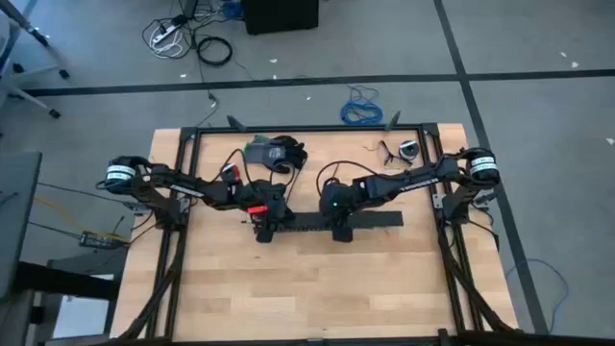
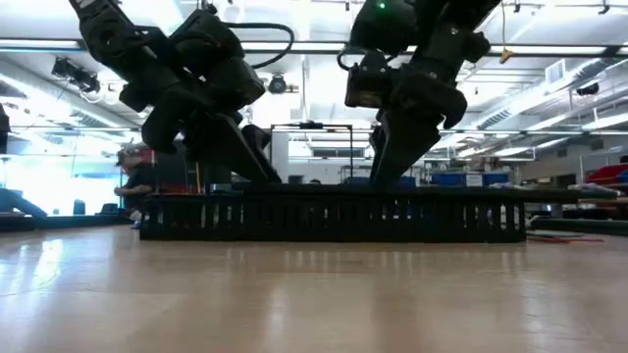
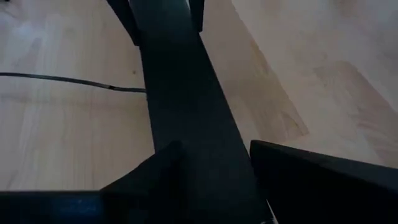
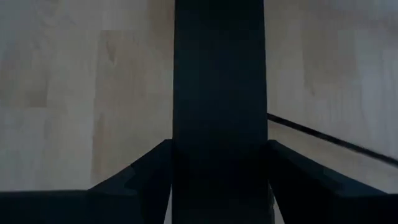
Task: Ziptie cables
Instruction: Close the black cable duct cover
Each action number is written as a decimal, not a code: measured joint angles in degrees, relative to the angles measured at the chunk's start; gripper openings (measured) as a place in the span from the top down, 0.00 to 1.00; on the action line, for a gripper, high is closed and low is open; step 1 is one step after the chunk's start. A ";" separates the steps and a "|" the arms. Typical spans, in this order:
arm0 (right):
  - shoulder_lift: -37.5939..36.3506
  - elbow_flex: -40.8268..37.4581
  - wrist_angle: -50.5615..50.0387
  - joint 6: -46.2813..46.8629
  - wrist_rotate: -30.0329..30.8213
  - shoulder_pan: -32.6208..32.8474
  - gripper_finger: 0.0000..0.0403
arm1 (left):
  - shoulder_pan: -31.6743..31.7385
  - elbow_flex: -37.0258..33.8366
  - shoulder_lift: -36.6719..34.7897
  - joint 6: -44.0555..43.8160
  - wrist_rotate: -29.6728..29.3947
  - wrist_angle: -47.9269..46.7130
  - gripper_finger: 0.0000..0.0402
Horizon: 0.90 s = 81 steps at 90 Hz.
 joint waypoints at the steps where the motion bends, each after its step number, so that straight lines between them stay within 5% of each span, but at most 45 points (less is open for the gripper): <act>1: 0.00 -0.07 0.00 -0.05 -0.01 -0.01 0.45 | 0.00 0.00 0.00 0.00 0.00 -0.01 0.53; 81: 0.02 1.45 -2.15 -5.44 -3.87 -1.05 0.44 | 0.02 0.00 -1.46 -0.68 4.24 -0.32 0.53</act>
